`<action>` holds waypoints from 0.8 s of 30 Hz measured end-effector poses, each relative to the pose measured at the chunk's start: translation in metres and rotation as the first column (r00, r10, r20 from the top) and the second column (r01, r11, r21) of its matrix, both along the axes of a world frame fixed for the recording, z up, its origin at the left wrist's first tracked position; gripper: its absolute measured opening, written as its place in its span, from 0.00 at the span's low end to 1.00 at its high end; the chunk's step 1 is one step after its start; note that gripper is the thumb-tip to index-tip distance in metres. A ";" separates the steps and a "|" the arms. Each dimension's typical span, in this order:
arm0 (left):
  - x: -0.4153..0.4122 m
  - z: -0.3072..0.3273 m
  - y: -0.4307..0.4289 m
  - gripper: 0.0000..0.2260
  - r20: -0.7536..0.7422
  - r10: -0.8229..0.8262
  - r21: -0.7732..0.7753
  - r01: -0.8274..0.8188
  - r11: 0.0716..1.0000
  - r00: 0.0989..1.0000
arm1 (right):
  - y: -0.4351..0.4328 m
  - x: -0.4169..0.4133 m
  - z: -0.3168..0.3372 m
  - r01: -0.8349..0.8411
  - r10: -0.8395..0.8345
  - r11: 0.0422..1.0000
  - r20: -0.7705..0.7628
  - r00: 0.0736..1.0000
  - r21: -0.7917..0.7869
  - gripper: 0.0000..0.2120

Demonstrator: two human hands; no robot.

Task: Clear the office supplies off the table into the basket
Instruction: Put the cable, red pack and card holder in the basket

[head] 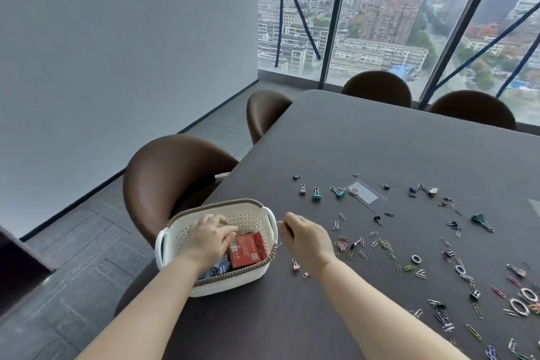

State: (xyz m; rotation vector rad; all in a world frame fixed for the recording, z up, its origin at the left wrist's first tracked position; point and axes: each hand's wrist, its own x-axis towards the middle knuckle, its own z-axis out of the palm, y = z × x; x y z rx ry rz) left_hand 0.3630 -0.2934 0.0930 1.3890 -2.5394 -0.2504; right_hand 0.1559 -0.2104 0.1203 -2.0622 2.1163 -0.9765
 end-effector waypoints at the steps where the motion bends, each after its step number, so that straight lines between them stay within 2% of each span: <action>1: 0.007 0.000 0.000 0.14 0.017 -0.002 -0.037 0.003 0.999 1.000 | -0.002 0.006 0.001 -0.007 0.007 1.000 -0.002 1.000 -0.004 0.18; 6: 0.041 0.009 0.007 0.03 -0.122 0.012 -0.135 -0.028 0.990 0.992 | -0.017 0.036 0.012 -0.091 0.092 0.993 -0.016 0.996 0.070 0.14; 9: 0.058 0.008 0.012 0.05 -0.065 0.009 -0.200 -0.021 0.980 0.998 | -0.040 0.063 0.016 -0.169 0.177 0.976 -0.050 0.983 0.136 0.13; 12: 0.072 0.008 0.013 0.15 -0.034 0.031 -0.211 -0.037 0.977 0.999 | -0.057 0.077 0.007 -0.178 0.204 0.959 -0.101 0.974 0.222 0.09; 14: 0.079 0.009 0.013 0.15 -0.016 0.017 -0.236 -0.020 0.972 1.000 | -0.061 0.078 0.000 -0.182 0.236 0.939 -0.161 0.958 0.290 0.11; 17: 0.084 0.008 0.014 0.15 0.013 -0.014 -0.264 0.017 0.964 1.000 | -0.060 0.080 -0.009 -0.205 0.273 0.905 -0.139 0.952 0.373 0.11; 20: 0.079 0.008 0.014 0.09 0.025 -0.024 -0.251 0.030 0.968 0.999 | -0.058 0.076 -0.018 -0.157 0.212 0.924 -0.124 0.969 0.349 0.10; 22: 0.073 0.007 0.016 0.04 0.011 -0.045 -0.244 0.046 0.969 0.999 | -0.055 0.072 -0.020 -0.146 0.182 0.928 -0.076 0.980 0.342 0.13; 24: 0.067 0.006 0.015 0.04 0.004 -0.045 -0.267 0.045 0.963 0.999 | -0.053 0.066 -0.019 -0.172 0.192 0.917 -0.021 0.981 0.361 0.20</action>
